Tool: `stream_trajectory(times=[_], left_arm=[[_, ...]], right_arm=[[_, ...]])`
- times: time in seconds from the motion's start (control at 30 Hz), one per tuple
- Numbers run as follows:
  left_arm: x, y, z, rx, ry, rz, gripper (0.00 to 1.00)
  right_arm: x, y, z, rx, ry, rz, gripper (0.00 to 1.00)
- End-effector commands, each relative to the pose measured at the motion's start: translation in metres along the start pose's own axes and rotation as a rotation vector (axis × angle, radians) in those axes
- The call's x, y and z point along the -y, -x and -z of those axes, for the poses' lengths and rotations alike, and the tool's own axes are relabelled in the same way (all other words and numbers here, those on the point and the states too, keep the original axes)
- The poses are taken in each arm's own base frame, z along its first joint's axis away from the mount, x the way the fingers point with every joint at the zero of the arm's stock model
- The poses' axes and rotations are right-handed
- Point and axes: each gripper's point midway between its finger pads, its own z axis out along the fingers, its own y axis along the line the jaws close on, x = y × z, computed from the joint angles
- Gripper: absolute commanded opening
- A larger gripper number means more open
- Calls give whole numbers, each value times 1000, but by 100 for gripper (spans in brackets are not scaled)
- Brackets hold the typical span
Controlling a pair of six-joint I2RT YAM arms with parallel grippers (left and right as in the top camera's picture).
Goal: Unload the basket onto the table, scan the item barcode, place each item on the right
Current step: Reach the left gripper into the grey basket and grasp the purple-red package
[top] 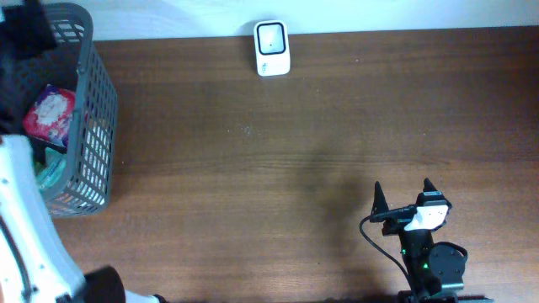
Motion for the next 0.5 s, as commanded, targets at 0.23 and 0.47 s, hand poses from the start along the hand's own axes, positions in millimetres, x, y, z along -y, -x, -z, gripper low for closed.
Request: stream_trajectory(times=[0.23,0.47], left_arm=[[-66,-119,-102,-346,0,141,93],[-73,-208,-155,-595,35,-121,80]], right_arm=[[3,-3,0,-4,-15,3,99],[3,-3,0,-4,-15,3,99]])
